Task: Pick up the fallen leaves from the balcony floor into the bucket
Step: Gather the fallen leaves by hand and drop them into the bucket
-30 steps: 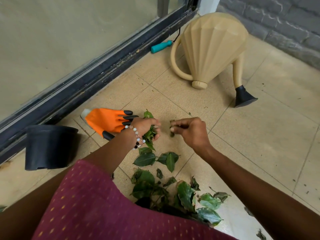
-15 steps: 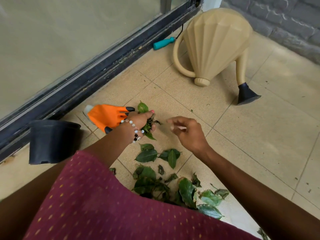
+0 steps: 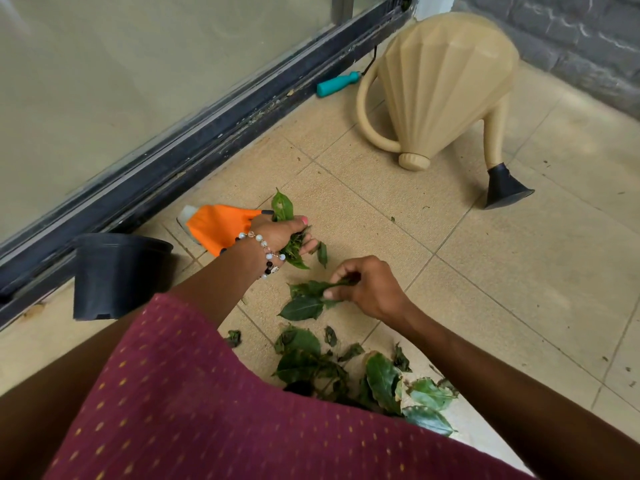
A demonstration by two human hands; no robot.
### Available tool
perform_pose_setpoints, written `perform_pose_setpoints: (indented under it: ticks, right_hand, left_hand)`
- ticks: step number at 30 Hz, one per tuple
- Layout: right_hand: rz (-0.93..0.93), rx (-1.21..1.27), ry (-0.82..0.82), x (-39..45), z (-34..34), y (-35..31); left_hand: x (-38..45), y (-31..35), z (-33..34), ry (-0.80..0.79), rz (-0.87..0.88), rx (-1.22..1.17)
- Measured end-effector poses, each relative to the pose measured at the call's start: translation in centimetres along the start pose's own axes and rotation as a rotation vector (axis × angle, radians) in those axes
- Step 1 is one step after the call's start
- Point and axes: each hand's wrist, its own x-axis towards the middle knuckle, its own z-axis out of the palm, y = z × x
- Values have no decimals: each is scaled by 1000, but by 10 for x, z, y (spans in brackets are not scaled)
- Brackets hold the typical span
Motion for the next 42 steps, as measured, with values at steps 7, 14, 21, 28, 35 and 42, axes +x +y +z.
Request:
perform_pose_setpoints:
  ticks: [7,14,21,28,35,42]
  right_hand:
    - [-441,-603,-198,7,58,-2]
    - [-585,-676,-35,9,62,6]
    - [-38,-7,4,35,21,-23]
    - [-150,-416,69,69,-6,-18]
    - [-410,-900,-26,48,24,16]
    - [-622,-821,145,23,9,50]
  left_hand:
    - [0,6,-12,51,20,-123]
    - [-1,8,-24,66,54,-81]
    - [-2,10,-27,78,37,-59]
    - [-4,12,-31,74,25,-95]
    - [3,10,-33,90,-3,-115]
    - [5,7,-20,57,-32,-119]
